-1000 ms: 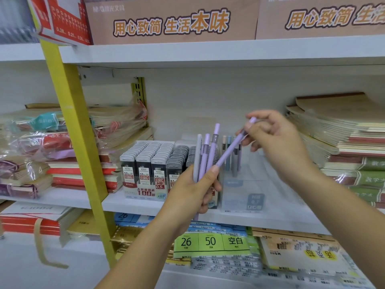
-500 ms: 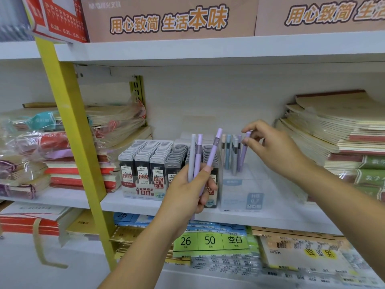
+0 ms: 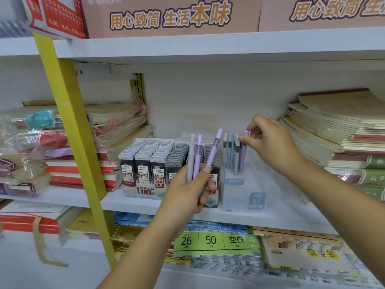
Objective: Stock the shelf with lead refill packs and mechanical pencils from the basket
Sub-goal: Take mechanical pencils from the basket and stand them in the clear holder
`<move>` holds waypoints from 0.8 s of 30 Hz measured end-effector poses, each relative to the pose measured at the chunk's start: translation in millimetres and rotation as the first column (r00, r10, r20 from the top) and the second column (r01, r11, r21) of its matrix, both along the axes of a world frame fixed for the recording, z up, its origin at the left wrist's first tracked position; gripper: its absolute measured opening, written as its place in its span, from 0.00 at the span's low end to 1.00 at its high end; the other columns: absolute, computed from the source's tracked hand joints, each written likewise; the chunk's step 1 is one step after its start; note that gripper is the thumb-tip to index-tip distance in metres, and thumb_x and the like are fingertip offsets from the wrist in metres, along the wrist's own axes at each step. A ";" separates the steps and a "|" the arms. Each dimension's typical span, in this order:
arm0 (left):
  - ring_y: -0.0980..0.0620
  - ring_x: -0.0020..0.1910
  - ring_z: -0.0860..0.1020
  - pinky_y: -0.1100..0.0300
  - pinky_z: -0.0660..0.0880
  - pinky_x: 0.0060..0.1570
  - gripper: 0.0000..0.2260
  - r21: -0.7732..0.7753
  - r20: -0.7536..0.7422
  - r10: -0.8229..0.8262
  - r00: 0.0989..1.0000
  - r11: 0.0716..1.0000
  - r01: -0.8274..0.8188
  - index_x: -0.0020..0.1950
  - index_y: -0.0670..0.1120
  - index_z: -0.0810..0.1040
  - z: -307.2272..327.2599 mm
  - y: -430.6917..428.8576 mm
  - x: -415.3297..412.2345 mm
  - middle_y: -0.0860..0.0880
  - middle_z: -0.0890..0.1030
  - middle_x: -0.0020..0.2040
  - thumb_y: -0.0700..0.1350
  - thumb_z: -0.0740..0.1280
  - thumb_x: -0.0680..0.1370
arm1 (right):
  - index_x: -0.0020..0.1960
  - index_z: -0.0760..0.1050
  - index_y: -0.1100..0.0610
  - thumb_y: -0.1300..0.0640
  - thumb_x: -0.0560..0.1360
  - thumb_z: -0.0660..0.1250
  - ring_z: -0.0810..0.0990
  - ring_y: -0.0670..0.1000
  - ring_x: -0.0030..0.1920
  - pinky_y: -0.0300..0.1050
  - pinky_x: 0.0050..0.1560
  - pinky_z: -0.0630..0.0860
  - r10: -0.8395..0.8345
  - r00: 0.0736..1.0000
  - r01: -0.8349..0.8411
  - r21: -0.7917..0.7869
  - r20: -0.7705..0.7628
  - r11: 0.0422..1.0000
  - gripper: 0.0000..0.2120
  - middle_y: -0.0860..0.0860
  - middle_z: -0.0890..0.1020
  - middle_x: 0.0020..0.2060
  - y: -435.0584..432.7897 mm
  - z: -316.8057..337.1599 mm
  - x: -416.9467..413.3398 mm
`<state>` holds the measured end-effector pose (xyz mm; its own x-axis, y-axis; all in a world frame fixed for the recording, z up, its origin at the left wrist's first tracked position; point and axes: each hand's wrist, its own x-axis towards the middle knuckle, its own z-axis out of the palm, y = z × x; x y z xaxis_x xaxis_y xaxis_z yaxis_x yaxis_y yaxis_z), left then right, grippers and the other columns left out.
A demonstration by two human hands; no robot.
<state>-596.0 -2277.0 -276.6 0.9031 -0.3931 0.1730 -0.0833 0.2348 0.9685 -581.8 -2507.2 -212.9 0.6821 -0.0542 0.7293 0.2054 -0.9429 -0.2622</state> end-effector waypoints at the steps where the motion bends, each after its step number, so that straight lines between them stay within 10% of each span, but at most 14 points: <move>1: 0.56 0.24 0.68 0.66 0.61 0.22 0.08 0.000 0.002 -0.002 1.000 1.000 0.002 0.55 0.44 0.76 0.4 0.0 0.3 0.50 0.80 0.34 0.48 0.65 0.82 | 0.43 0.72 0.54 0.51 0.73 0.72 0.71 0.50 0.43 0.43 0.35 0.63 -0.035 0.999 0.036 -0.051 0.010 0.998 0.10 0.48 0.78 0.36 -0.7 -0.3 0.5; 7: 0.56 0.25 0.69 0.66 0.63 0.22 0.07 0.007 0.015 -0.002 1.000 1.000 0.002 0.54 0.46 0.77 1.8 -0.6 -0.4 0.50 0.81 0.35 0.48 0.66 0.82 | 0.52 0.79 0.51 0.49 0.77 0.67 0.70 0.49 0.51 0.43 0.45 0.63 -0.143 0.986 0.132 -0.117 -0.091 0.984 0.07 0.48 0.74 0.45 0.0 0.7 -4.2; 10: 0.56 0.25 0.69 0.66 0.63 0.22 0.06 0.016 0.032 -0.008 0.999 1.000 0.008 0.53 0.47 0.78 2.9 -2.5 -2.0 0.50 0.82 0.36 0.49 0.66 0.82 | 0.56 0.78 0.47 0.50 0.78 0.65 0.76 0.45 0.47 0.39 0.45 0.68 0.008 1.000 -0.009 0.102 0.011 0.995 0.08 0.43 0.78 0.45 15.4 3.8 -21.4; 14: 0.57 0.25 0.70 0.66 0.64 0.22 0.06 0.029 0.063 -0.036 0.997 0.999 0.034 0.53 0.47 0.78 3.9 -8.0 -5.8 0.50 0.83 0.36 0.49 0.65 0.82 | 0.58 0.76 0.45 0.54 0.78 0.67 0.82 0.44 0.37 0.35 0.36 0.76 0.453 0.891 -0.341 0.614 -0.031 0.712 0.10 0.46 0.86 0.41 47.5 8.0 -39.8; 19: 0.57 0.25 0.71 0.66 0.64 0.21 0.06 0.061 0.074 -0.021 0.997 0.998 0.016 0.53 0.49 0.78 2.1 -7.5 -8.1 0.51 0.83 0.37 0.50 0.65 0.82 | 0.53 0.75 0.49 0.63 0.77 0.67 0.83 0.48 0.35 0.37 0.32 0.75 0.410 0.886 -0.438 0.684 0.219 0.583 0.10 0.51 0.86 0.39 44.5 19.6 -46.4; 24: 0.57 0.25 0.66 0.66 0.62 0.22 0.06 0.037 0.041 0.008 0.999 0.999 -0.009 0.52 0.51 0.78 -0.3 -1.3 -3.8 0.52 0.79 0.34 0.52 0.66 0.81 | 0.51 0.71 0.42 0.56 0.77 0.67 0.80 0.42 0.39 0.39 0.40 0.74 0.204 0.969 -0.241 0.340 0.140 0.909 0.10 0.48 0.83 0.38 2.7 30.5 -40.6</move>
